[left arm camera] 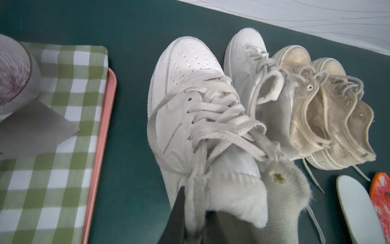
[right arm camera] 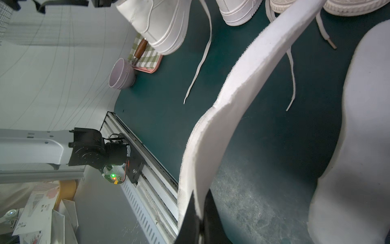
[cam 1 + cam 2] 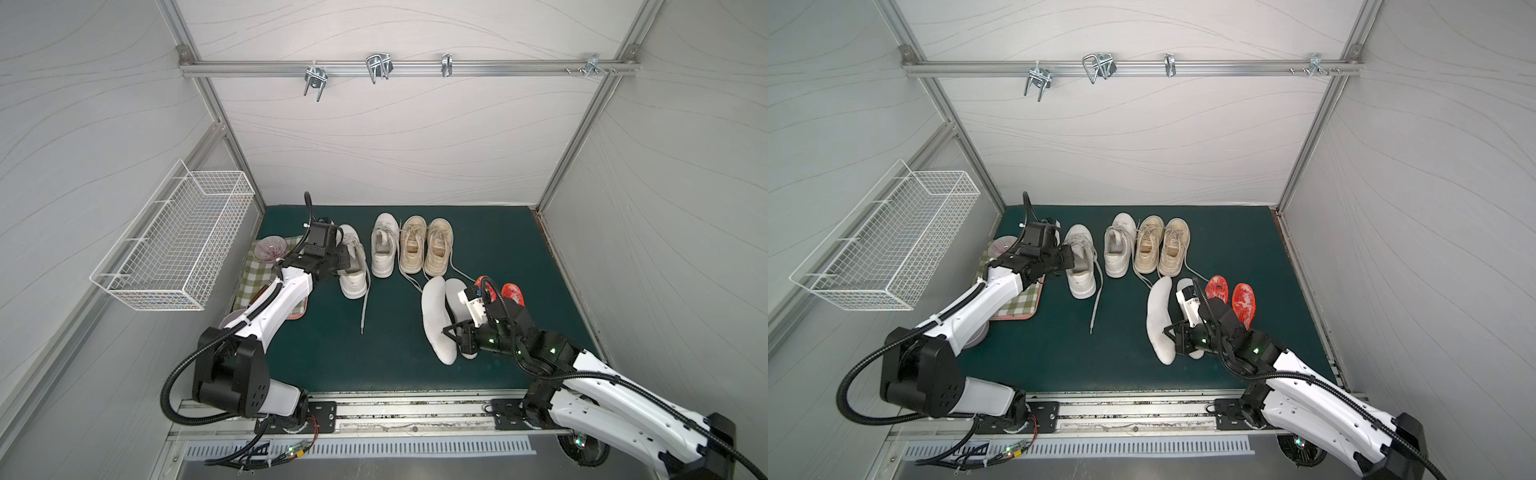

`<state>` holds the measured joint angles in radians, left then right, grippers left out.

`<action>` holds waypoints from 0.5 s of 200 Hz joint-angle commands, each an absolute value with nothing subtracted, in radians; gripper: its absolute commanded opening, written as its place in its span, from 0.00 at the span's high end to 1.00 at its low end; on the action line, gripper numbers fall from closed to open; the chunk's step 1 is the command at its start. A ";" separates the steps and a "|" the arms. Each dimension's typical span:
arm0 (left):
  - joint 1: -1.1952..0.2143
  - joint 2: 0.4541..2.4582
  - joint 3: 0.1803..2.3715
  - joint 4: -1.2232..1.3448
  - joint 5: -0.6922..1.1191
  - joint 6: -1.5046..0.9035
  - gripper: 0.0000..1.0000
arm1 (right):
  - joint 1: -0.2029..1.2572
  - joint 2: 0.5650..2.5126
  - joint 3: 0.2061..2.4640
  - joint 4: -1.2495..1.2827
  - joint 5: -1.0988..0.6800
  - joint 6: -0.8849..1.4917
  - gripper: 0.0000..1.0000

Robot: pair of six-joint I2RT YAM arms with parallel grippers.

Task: Remove the insole from the shoe
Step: Move the shoe to the center of the board.

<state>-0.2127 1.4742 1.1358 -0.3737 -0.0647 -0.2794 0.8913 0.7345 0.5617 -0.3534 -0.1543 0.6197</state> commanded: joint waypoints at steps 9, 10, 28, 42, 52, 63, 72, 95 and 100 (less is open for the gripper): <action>-0.159 1.598 1.290 -0.283 -0.017 -0.189 1.00 | 0.924 0.725 0.549 -0.358 -0.140 0.633 1.00; -0.158 1.603 1.292 -0.283 -0.017 -0.187 1.00 | 0.925 0.725 0.549 -0.356 -0.140 0.632 1.00; -0.146 1.690 1.351 -0.274 0.007 -0.158 1.00 | 0.945 0.738 0.548 -0.348 -0.132 0.636 1.00; -0.146 1.760 1.411 -0.284 0.054 -0.132 1.00 | 0.957 0.747 0.545 -0.341 -0.123 0.642 1.00; -0.146 1.810 1.450 -0.291 0.079 -0.121 1.00 | 0.963 0.753 0.540 -0.336 -0.117 0.644 1.00; -0.146 1.856 1.487 -0.290 0.085 -0.117 1.00 | 0.968 0.759 0.535 -0.333 -0.114 0.653 1.00; -0.144 1.891 1.517 -0.297 0.083 -0.109 1.00 | 0.972 0.762 0.529 -0.330 -0.111 0.658 1.00; -0.144 1.951 1.591 -0.340 0.090 -0.097 0.97 | 0.980 0.770 0.509 -0.315 -0.109 0.678 1.00; -0.145 1.959 1.602 -0.355 0.088 -0.104 0.95 | 0.982 0.772 0.503 -0.309 -0.109 0.682 1.00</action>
